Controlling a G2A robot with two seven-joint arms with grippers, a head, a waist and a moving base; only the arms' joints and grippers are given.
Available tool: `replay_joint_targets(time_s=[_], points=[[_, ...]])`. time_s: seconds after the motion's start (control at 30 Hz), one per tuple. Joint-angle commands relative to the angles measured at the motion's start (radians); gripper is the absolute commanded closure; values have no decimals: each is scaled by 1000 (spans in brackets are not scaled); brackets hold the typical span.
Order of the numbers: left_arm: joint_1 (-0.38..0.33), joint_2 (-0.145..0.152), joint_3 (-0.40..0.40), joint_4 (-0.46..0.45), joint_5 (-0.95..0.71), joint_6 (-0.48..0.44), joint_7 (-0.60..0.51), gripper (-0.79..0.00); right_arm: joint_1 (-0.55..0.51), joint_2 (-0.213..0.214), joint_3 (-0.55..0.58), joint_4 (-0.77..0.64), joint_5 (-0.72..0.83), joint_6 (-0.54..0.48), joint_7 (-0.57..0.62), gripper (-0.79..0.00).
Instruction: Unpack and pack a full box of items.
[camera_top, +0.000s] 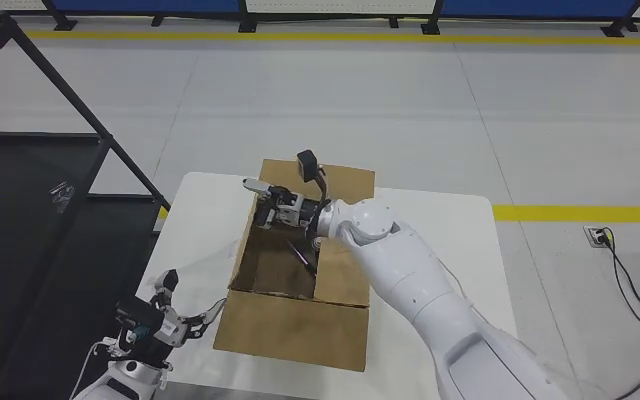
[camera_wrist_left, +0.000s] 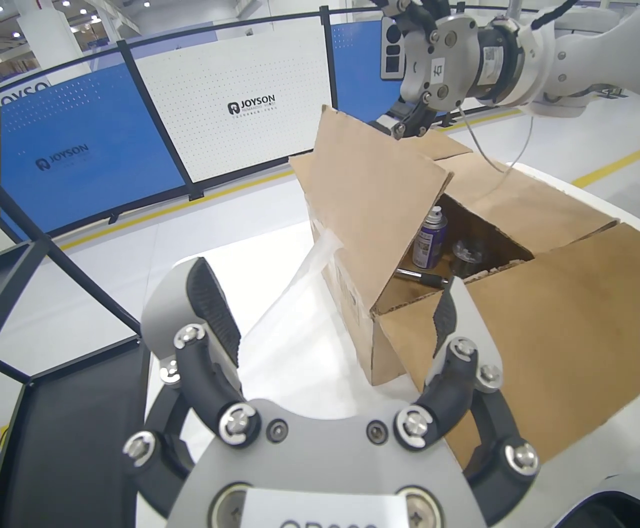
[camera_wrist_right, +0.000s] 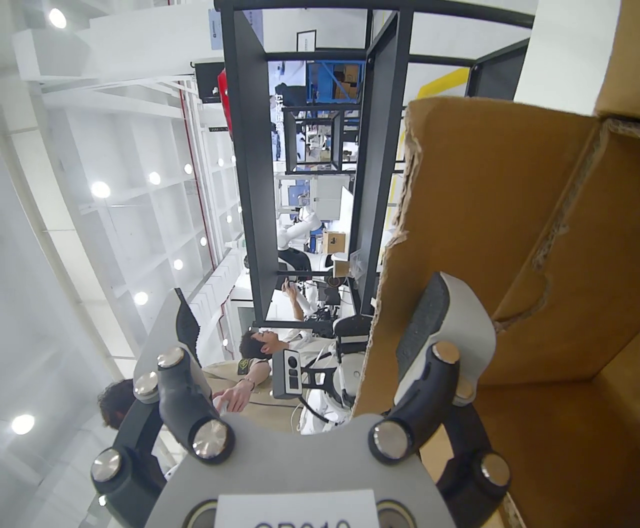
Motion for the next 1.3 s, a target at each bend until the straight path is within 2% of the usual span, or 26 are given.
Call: replay_joint_targets(time_s=[0.0,0.13,0.4,0.67,0.8,1.03,1.27], points=[[-21,-2,13,10,-10,10,-7,-785,3,-13,-6,1,-1,-10,-19,-785],[-57,-7,29,19,-55,47,-17,-785,6,-40,-20,10,-7,-52,-27,-785],[-106,-12,25,35,-115,107,-41,-785,15,-85,-29,45,10,-129,30,-785],[-119,-11,-1,56,-82,143,-39,-785,26,-96,-10,94,25,-233,136,-785],[-102,-10,-31,69,-94,142,-29,-785,34,-79,22,115,43,-299,190,-785],[-74,-8,-74,136,-121,123,-29,-785,26,-24,92,125,79,-382,271,-785],[-93,-10,-64,184,-130,114,-37,-785,-27,54,162,8,93,-320,334,-785]])
